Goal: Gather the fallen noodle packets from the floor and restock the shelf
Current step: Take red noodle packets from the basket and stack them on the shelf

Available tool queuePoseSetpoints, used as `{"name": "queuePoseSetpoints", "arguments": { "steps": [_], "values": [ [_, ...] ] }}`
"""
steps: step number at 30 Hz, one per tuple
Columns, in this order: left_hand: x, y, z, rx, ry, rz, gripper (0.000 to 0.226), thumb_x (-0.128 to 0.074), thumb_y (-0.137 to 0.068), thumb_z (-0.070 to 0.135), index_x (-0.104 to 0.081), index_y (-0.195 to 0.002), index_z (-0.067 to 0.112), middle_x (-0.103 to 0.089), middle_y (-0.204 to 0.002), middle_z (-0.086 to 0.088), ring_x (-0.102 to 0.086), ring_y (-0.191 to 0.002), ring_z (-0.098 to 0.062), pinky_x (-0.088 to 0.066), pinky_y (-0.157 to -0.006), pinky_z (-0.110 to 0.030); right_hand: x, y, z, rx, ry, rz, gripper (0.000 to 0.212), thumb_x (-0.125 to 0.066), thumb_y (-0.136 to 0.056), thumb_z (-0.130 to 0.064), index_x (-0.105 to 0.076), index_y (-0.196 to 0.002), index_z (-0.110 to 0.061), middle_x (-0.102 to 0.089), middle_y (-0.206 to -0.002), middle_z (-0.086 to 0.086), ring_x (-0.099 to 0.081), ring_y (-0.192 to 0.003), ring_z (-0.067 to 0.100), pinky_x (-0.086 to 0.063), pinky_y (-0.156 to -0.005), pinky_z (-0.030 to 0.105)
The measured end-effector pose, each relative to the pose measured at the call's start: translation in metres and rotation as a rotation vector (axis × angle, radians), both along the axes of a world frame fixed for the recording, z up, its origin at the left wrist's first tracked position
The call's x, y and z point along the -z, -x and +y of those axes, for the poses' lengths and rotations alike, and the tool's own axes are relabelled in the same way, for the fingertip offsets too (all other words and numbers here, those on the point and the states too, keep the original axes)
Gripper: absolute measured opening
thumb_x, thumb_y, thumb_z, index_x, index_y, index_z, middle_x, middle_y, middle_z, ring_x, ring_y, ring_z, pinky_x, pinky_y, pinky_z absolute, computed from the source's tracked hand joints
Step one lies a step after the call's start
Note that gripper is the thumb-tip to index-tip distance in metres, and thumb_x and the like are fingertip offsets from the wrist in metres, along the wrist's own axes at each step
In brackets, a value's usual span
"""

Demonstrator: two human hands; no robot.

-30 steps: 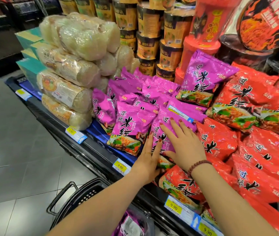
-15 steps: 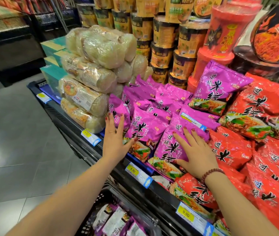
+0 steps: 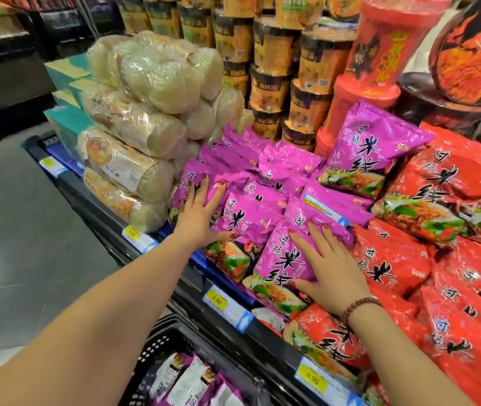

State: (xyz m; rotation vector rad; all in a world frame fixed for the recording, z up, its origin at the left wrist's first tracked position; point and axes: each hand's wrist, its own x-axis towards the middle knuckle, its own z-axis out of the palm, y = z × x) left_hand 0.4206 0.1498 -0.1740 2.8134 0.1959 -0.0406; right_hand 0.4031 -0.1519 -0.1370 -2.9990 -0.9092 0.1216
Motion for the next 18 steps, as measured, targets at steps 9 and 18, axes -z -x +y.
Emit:
{"name": "queuePoseSetpoints", "arguments": {
  "steps": [9,18],
  "values": [
    [0.025,0.048,-0.006,0.319,-0.131,-0.34,0.107,-0.073,-0.071,0.062,-0.005,-0.152,0.047,-0.009,-0.162,-0.004,-0.008,-0.148,-0.036,-0.016,-0.111,-0.069,-0.017,0.021,0.02,0.024,0.129,-0.163,0.091,-0.054,-0.091,-0.051,0.007,-0.153,-0.023,0.011,-0.16,0.01,0.006,-0.147,0.033,0.001,-0.118,0.046],
    [0.017,0.034,-0.026,0.353,-0.344,-0.064,0.106,-0.069,-0.084,0.047,0.02,-0.142,0.051,0.031,-0.154,0.01,0.03,-0.143,-0.026,0.005,-0.116,-0.059,0.012,0.039,0.052,-0.029,0.223,-0.181,0.095,-0.056,-0.092,-0.039,0.016,-0.15,-0.017,0.027,-0.156,0.008,0.022,-0.141,0.043,0.01,-0.112,0.062]
  ]
}}
